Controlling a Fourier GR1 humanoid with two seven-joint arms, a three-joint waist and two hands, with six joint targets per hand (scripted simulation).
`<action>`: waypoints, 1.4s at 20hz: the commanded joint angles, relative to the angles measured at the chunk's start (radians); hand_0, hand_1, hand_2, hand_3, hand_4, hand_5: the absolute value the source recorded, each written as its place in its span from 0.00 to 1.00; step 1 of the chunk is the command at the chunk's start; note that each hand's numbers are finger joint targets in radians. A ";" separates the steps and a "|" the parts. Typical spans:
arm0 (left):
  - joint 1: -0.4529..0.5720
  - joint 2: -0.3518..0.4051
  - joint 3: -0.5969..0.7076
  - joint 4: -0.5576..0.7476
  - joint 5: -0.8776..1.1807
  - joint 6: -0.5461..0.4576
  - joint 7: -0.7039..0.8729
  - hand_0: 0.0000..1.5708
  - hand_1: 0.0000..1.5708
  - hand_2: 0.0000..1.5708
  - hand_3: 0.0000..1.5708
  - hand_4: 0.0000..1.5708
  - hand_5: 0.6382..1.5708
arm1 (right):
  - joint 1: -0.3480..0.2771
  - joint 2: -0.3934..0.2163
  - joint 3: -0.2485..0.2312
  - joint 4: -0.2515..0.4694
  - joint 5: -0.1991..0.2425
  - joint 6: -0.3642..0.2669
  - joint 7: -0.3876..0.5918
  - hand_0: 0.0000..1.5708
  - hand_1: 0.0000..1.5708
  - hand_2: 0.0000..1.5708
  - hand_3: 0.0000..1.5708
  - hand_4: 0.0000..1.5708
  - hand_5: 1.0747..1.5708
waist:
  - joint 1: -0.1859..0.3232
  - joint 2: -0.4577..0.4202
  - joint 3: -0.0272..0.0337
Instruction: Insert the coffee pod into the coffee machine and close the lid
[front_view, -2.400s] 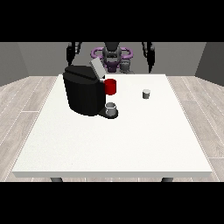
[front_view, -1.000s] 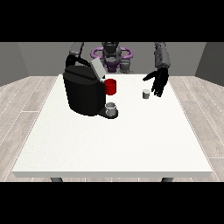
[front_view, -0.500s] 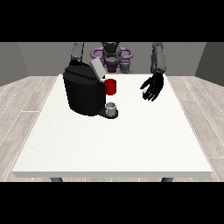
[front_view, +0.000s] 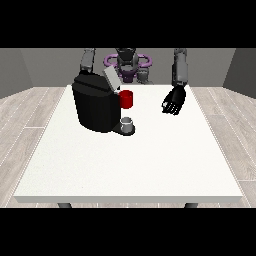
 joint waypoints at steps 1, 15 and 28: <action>-0.041 -0.014 -0.048 0.024 -0.074 -0.024 0.035 0.48 0.48 0.59 0.49 0.22 1.00 | -0.056 0.020 -0.029 0.094 0.017 -0.046 -0.048 0.00 0.00 0.00 0.00 0.00 1.00 | 0.033 0.030 0.0004; -0.085 -0.073 0.038 0.108 -0.023 -0.079 -0.145 0.90 0.90 0.89 0.85 0.31 1.00 | 0.018 -0.012 -0.040 0.160 0.024 -0.042 -0.039 0.00 0.00 0.00 0.00 0.00 1.00 | 0.057 -0.098 -0.0003; -0.276 -0.137 0.052 0.049 -0.020 -0.296 0.042 0.89 0.89 0.89 0.85 0.34 1.00 | -0.035 -0.008 -0.044 0.276 0.052 -0.064 -0.025 0.00 0.00 0.00 0.00 0.00 1.00 | 0.038 -0.183 0.0002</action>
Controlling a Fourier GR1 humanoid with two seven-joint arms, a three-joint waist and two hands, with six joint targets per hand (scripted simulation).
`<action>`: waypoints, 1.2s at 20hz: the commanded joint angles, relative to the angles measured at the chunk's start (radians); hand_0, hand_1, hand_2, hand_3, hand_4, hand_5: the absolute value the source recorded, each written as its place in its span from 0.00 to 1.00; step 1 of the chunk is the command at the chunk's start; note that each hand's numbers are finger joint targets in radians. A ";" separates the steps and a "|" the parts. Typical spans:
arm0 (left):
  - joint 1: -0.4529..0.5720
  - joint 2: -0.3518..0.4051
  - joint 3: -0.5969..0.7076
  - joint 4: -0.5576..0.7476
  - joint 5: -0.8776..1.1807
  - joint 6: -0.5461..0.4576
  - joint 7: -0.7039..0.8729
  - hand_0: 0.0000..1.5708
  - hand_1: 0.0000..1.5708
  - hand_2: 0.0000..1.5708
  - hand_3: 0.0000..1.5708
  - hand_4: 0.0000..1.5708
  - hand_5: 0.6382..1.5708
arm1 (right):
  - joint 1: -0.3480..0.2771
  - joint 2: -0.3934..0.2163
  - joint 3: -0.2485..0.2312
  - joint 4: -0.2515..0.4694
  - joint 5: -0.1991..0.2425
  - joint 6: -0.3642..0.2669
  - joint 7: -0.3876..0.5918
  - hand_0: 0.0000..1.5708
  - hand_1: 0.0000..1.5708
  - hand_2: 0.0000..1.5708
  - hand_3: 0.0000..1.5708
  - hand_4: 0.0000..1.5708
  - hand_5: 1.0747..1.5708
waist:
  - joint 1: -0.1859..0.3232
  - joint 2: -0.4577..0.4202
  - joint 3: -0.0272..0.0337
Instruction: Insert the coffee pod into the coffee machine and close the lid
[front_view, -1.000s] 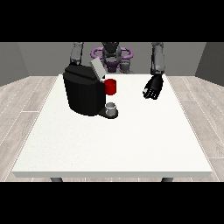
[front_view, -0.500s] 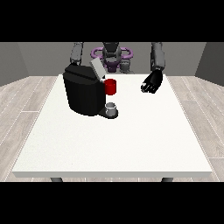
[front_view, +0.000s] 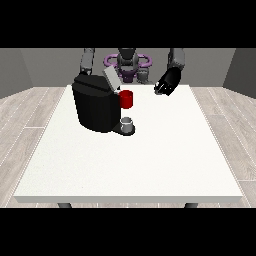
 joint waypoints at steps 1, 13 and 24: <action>-0.077 -0.028 0.013 -0.027 0.003 -0.052 0.068 0.89 0.89 0.89 0.85 0.34 1.00 | -0.015 -0.017 -0.018 0.061 -0.010 0.022 -0.087 0.00 0.00 0.00 0.00 0.00 1.00 | -0.007 0.021 0.0002; -0.275 -0.002 0.130 -0.006 0.072 -0.171 0.168 0.78 0.78 0.81 0.82 0.32 1.00 | -0.063 -0.015 -0.008 -0.040 -0.035 0.065 0.000 0.00 0.00 0.00 0.00 0.00 1.00 | -0.096 0.008 0.0000; -0.437 0.061 0.179 0.054 0.060 -0.158 0.223 0.79 0.79 0.83 0.80 0.31 1.00 | -0.158 0.016 0.022 -0.138 -0.017 0.024 0.036 0.00 0.00 0.00 0.00 0.00 1.00 | -0.181 0.116 -0.0001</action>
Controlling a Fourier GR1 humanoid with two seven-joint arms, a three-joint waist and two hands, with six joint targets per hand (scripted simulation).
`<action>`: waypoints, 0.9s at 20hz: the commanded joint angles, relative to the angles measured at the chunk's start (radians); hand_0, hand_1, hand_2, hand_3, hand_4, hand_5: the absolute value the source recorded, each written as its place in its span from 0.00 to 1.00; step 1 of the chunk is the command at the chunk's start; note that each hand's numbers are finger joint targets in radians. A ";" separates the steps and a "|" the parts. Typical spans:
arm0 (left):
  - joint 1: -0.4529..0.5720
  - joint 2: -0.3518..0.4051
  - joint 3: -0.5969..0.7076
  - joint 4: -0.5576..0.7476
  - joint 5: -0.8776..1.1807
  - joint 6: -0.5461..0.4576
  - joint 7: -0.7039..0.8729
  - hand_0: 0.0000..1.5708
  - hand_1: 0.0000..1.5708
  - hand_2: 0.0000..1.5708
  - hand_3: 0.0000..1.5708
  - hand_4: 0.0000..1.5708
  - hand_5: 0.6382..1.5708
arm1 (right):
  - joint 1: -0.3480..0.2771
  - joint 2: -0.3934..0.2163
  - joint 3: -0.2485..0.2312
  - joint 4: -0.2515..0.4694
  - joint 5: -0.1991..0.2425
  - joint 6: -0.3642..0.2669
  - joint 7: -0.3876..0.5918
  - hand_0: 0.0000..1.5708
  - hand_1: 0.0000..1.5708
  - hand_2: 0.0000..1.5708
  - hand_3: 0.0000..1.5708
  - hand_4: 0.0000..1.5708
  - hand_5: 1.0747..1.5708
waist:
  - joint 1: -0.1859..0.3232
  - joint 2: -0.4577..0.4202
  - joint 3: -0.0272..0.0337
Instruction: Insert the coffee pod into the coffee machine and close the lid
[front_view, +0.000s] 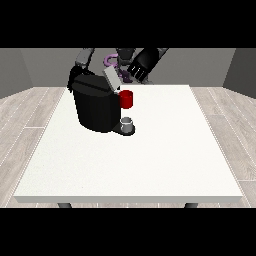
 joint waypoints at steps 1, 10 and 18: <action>-0.018 0.007 0.008 0.021 -0.017 0.043 -0.003 0.78 0.78 0.82 0.79 0.30 1.00 | -0.021 -0.002 0.014 -0.050 0.019 -0.008 0.037 0.00 0.00 0.00 0.00 0.00 1.00 | -0.031 0.033 -0.0003; -0.076 0.027 0.007 0.044 -0.026 0.033 -0.031 0.76 0.76 0.81 0.78 0.30 1.00 | -0.090 -0.011 -0.035 -0.052 0.007 -0.035 0.033 0.00 0.00 0.00 0.00 0.00 1.00 | -0.026 0.129 -0.0001; -0.107 0.011 0.007 0.056 -0.016 -0.008 -0.025 0.80 0.80 0.82 0.77 0.27 1.00 | -0.077 -0.041 -0.072 -0.002 -0.002 -0.028 0.015 0.00 0.00 0.00 0.00 0.00 1.00 | -0.004 0.117 0.0002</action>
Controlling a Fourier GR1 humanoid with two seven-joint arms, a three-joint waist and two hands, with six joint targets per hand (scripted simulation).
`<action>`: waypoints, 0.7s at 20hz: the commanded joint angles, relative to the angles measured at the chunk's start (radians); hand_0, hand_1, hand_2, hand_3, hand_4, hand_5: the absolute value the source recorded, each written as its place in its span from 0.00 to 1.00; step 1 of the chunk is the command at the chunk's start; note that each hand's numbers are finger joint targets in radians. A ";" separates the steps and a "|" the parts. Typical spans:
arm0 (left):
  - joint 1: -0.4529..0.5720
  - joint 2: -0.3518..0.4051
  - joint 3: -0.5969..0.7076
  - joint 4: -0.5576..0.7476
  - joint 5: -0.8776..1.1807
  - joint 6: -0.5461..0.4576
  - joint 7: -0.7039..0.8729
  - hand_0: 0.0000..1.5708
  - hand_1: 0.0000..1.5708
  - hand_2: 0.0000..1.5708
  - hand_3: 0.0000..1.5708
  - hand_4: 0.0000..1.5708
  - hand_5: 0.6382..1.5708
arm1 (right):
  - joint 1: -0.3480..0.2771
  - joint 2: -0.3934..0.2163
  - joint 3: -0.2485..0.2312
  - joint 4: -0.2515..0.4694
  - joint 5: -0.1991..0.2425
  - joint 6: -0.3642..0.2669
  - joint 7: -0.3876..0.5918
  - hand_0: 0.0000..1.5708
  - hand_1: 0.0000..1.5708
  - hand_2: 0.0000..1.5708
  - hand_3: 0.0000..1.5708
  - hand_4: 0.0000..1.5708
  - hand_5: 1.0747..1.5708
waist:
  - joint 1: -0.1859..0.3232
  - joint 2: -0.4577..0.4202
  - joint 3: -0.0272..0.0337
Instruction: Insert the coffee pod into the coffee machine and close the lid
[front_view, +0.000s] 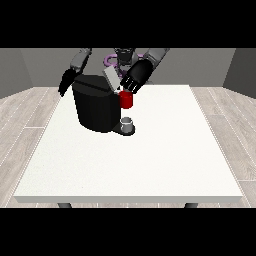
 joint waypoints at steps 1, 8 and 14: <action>0.030 -0.021 -0.028 -0.011 -0.019 0.007 -0.021 0.79 0.79 0.82 0.78 0.27 1.00 | 0.022 -0.029 -0.033 0.031 -0.013 0.012 -0.027 0.00 0.00 0.00 0.00 0.00 1.00 | 0.025 -0.010 0.0003; -0.020 -0.056 -0.015 0.014 -0.015 0.018 0.017 0.74 0.74 0.79 0.76 0.27 1.00 | -0.025 0.003 -0.018 0.030 0.007 -0.027 -0.019 0.00 0.00 0.00 0.00 0.02 1.00 | 0.013 0.007 0.0003; -0.061 0.069 0.020 0.038 -0.013 -0.006 -0.063 0.78 0.78 0.81 0.77 0.25 1.00 | -0.017 -0.004 0.005 -0.015 0.009 -0.002 0.015 0.00 0.00 0.00 0.00 0.11 1.00 | -0.023 0.045 -0.0001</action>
